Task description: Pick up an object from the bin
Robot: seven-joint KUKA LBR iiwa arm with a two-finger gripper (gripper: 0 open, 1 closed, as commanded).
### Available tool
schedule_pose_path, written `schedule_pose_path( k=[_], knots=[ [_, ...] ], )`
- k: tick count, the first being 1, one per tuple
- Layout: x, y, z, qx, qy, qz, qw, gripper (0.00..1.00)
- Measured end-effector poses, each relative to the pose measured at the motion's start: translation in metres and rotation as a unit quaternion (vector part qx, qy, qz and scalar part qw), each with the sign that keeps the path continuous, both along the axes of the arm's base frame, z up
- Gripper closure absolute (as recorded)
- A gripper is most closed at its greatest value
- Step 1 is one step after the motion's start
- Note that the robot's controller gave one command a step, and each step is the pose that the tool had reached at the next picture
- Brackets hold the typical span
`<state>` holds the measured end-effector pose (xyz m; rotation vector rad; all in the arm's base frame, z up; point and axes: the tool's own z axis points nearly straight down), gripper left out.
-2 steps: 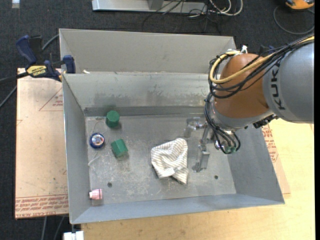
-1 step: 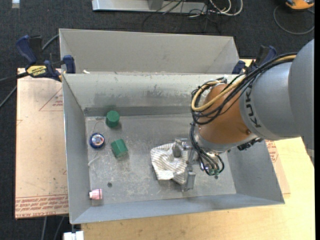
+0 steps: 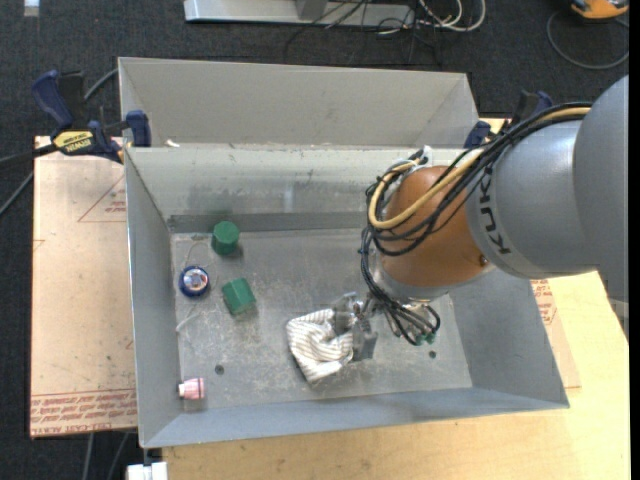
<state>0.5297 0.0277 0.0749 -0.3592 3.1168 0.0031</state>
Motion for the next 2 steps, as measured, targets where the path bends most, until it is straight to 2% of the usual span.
schedule_pose_path(
  k=[1,2],
  knots=[
    [0.0,0.0,0.0,0.0,0.0,0.0,1.0,1.0],
    [0.011,-0.01,-0.003,0.001,-0.0025,0.077,0.997,1.0]
  ],
)
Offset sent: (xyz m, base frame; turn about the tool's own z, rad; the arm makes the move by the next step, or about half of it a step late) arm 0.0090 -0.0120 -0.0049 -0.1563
